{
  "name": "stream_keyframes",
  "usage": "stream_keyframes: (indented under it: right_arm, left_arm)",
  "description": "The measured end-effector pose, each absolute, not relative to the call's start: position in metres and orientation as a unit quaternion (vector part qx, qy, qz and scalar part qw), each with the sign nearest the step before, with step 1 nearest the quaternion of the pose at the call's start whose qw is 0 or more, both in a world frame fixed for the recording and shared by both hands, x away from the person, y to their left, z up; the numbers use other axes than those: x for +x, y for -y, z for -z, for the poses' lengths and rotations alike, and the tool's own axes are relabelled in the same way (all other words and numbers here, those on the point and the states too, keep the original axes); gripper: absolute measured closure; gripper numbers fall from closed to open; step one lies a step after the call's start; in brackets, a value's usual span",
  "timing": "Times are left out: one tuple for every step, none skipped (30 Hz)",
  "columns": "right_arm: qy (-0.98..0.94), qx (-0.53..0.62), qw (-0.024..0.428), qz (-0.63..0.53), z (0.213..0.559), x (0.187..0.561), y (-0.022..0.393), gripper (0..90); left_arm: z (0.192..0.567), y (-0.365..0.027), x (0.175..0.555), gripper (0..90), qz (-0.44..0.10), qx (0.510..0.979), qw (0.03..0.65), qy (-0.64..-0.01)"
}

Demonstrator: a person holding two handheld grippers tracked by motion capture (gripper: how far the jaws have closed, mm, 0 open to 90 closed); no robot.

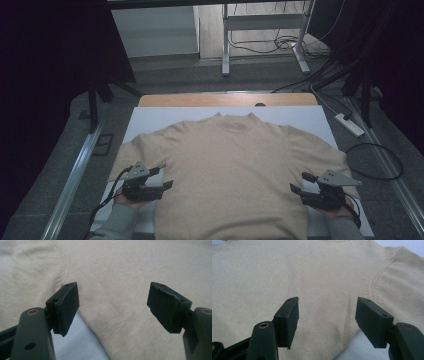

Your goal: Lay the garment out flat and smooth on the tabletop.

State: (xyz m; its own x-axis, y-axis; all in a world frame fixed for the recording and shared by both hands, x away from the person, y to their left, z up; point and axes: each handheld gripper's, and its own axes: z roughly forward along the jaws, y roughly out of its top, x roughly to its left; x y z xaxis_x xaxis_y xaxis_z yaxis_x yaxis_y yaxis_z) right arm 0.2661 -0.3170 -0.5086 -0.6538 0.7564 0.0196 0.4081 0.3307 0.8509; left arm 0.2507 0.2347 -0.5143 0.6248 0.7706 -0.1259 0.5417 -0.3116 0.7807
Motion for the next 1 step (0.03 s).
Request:
stream_keyframes:
  right_arm:
    - [-0.792,0.368,0.195,-0.447,0.5086,0.2661,0.317,35.0]
  left_arm:
    - [0.5143,-0.2347,0.2507,25.5,-0.137,0.798,0.419,-0.411]
